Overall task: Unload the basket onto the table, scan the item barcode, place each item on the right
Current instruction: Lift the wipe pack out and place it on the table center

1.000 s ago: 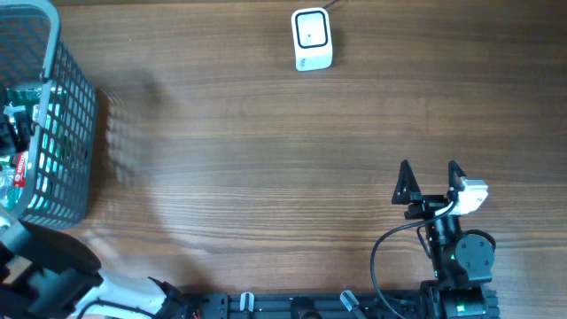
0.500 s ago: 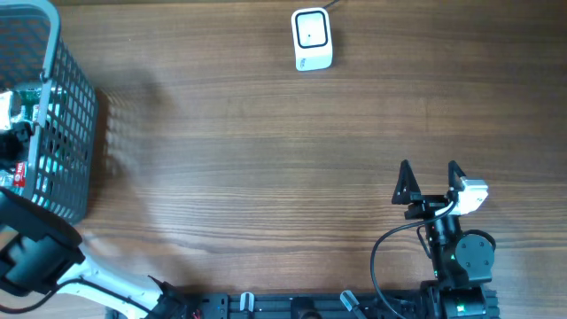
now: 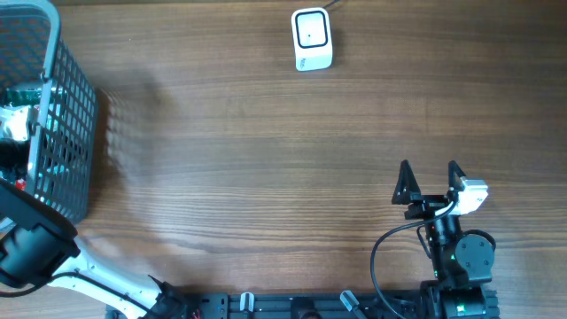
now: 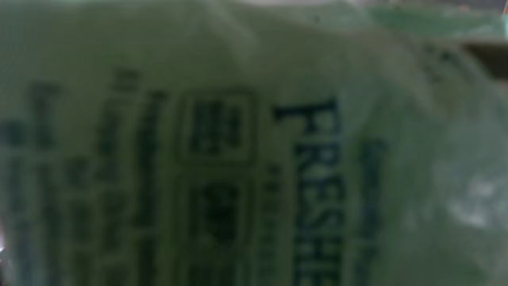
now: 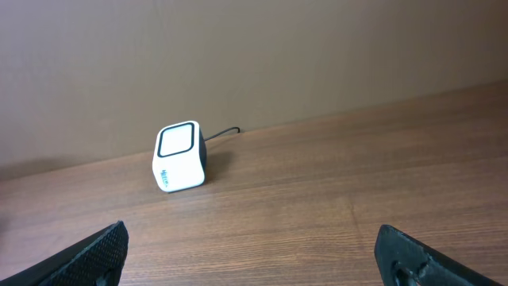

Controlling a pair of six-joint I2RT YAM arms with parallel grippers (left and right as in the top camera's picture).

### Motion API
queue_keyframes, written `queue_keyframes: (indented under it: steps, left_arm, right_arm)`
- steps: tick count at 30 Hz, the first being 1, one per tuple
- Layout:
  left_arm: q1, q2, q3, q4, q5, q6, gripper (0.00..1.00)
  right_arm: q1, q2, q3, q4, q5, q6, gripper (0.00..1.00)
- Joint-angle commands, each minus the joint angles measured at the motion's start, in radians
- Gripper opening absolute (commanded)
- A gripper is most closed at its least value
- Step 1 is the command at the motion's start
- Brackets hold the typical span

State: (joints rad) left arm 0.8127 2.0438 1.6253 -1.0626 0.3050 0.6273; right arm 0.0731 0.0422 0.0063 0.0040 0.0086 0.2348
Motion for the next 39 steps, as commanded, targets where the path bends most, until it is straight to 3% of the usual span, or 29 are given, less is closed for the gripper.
queue_keyframes:
  steps: [1, 18, 20, 23, 32, 35, 39]
  left_arm:
    - [-0.006, 0.011, -0.013, 0.010, 0.021, 0.013, 1.00]
    - [-0.006, -0.039, 0.053, 0.038, 0.132, -0.007, 1.00]
    - [-0.006, -0.039, 0.051, 0.038, 0.132, -0.006, 0.93]
    - [-0.006, -0.033, 0.044, 0.043, 0.132, -0.006, 0.75]
    - [-0.006, 0.006, 0.024, 0.057, 0.132, -0.006, 0.73]
    - [-0.006, 0.008, 0.023, 0.074, 0.132, -0.007, 0.56]
    - [-0.006, 0.008, 0.023, 0.074, 0.124, -0.007, 0.57]
  right_arm:
    - [-0.002, -0.002, -0.001, 0.005, 0.014, 0.004, 0.99]
    - [-0.001, -0.002, -0.001, 0.005, 0.014, 0.004, 1.00]
    - [-0.002, -0.002, -0.001, 0.005, 0.014, 0.004, 1.00]
    - [-0.002, -0.002, -0.001, 0.005, 0.014, 0.004, 1.00]
    - [-0.002, -0.002, -0.001, 0.005, 0.014, 0.003, 1.00]
    - [-0.002, -0.002, -0.001, 0.005, 0.014, 0.003, 1.00]
    - [-0.001, -0.002, -0.001, 0.005, 0.014, 0.003, 1.00]
